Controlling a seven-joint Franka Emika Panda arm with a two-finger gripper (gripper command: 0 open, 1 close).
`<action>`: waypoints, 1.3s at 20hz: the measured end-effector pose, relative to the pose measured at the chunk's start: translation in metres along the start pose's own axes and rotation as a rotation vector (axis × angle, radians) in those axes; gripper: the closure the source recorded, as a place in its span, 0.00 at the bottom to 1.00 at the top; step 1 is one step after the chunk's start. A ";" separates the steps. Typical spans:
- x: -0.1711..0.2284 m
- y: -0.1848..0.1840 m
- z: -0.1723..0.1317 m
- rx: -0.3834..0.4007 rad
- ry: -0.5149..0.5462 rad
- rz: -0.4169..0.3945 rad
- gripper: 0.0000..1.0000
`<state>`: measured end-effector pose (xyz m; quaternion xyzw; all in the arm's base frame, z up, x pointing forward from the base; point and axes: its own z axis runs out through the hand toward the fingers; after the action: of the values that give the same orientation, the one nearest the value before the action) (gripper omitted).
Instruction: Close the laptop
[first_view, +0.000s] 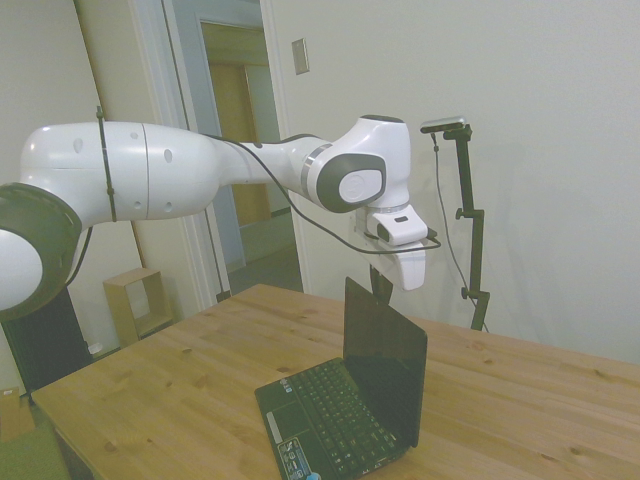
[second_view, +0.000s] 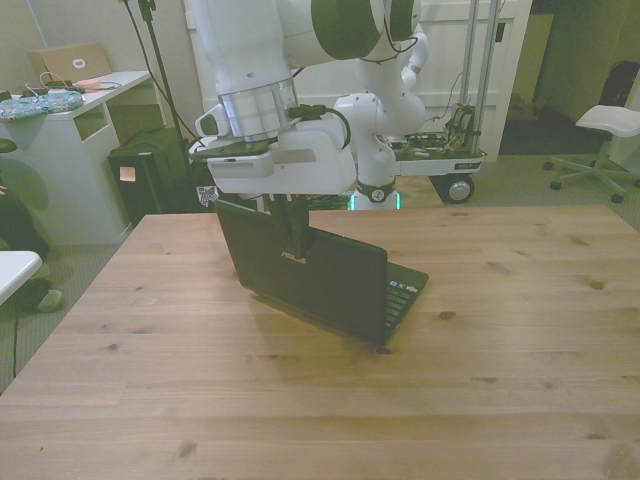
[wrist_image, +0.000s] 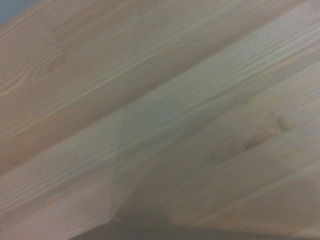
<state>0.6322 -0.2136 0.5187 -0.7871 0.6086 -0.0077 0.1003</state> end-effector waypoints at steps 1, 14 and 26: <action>-0.006 0.003 0.001 -0.003 0.001 -0.004 1.00; -0.097 0.065 0.030 -0.079 -0.016 -0.001 1.00; -0.052 0.134 0.134 -0.234 -0.054 0.146 1.00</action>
<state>0.5085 -0.1764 0.3711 -0.7468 0.6582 0.0919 0.0248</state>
